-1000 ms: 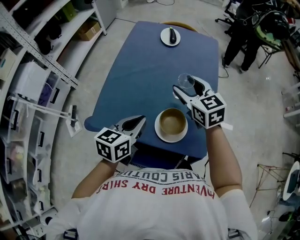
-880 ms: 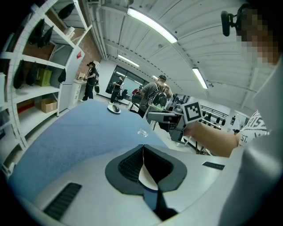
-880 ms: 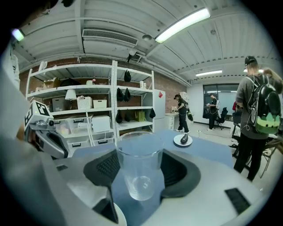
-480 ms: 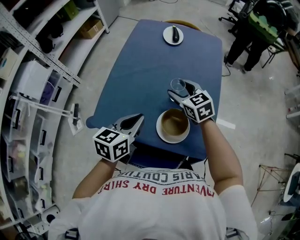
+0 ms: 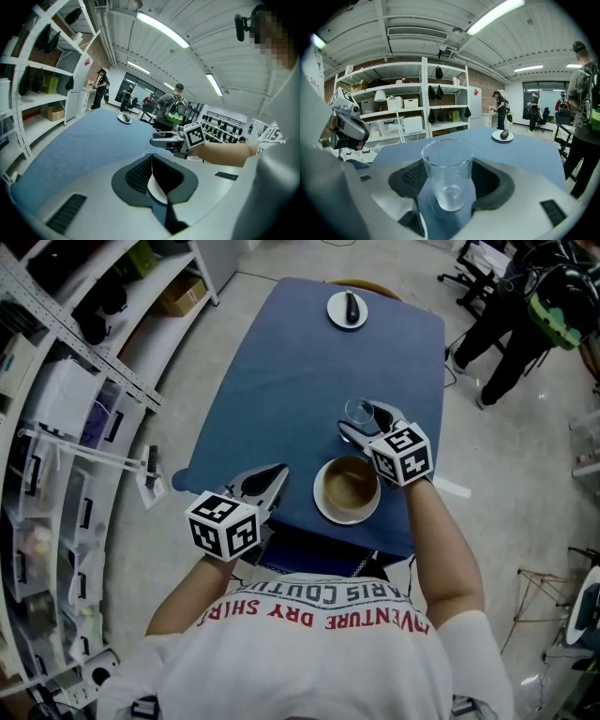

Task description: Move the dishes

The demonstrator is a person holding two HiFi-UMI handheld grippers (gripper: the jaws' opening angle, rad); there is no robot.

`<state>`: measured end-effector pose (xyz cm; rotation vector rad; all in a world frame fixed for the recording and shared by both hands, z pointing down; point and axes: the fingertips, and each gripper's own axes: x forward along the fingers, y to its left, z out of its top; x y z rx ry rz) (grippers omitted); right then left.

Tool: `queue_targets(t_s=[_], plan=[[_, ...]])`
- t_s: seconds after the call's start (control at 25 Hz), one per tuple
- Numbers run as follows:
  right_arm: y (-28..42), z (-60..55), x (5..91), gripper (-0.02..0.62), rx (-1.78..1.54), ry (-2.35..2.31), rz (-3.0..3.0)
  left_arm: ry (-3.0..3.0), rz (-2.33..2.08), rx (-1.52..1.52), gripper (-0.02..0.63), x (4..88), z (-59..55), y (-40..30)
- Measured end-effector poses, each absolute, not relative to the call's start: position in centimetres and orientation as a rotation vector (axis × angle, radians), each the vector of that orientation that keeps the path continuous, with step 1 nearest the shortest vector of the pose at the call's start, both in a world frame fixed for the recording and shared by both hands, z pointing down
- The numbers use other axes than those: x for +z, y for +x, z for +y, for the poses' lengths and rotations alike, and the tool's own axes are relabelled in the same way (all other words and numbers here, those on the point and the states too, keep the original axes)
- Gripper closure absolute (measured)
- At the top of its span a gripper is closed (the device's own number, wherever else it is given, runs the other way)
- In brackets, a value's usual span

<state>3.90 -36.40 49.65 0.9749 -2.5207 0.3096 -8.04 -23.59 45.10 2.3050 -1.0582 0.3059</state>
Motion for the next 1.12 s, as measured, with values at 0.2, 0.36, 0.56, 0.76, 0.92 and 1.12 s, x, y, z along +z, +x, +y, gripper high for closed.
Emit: queue_targets(t_s=[0.2,0.36,0.56,0.76,0.92,1.12], plan=[[4.4,-36.4,49.4,0.285,0.369,1.002,-2.521,2.314,-1.059,0.298,0.578,44.9,-23.4,-8.5],[5.5,-35.5,48.2,0.278,0.376,1.020,-2.529,2.307,-1.050,0.280,0.578,44.7,-23.3,-8.6],[6.6,-32.6,47.0,0.279,0.379,1.042,-2.531,2.313,-1.007,0.257,0.578,44.4,-22.7,-7.7],[7.4,-29.0,47.5,0.279,0.384,1.041,-2.474,2.341,-0.982,0.255,0.578,43.6,-22.2,-7.3],[8.1,-26.3,48.6,0.279,0.469,1.058,-2.444,2.351,-0.976,0.254,0.578,43.4,-21.7,-7.2],[8.1,-23.5,51.8,0.299,0.610,1.066,-2.396,2.332,-0.997,0.246,0.578,43.9,-21.3,-6.8]])
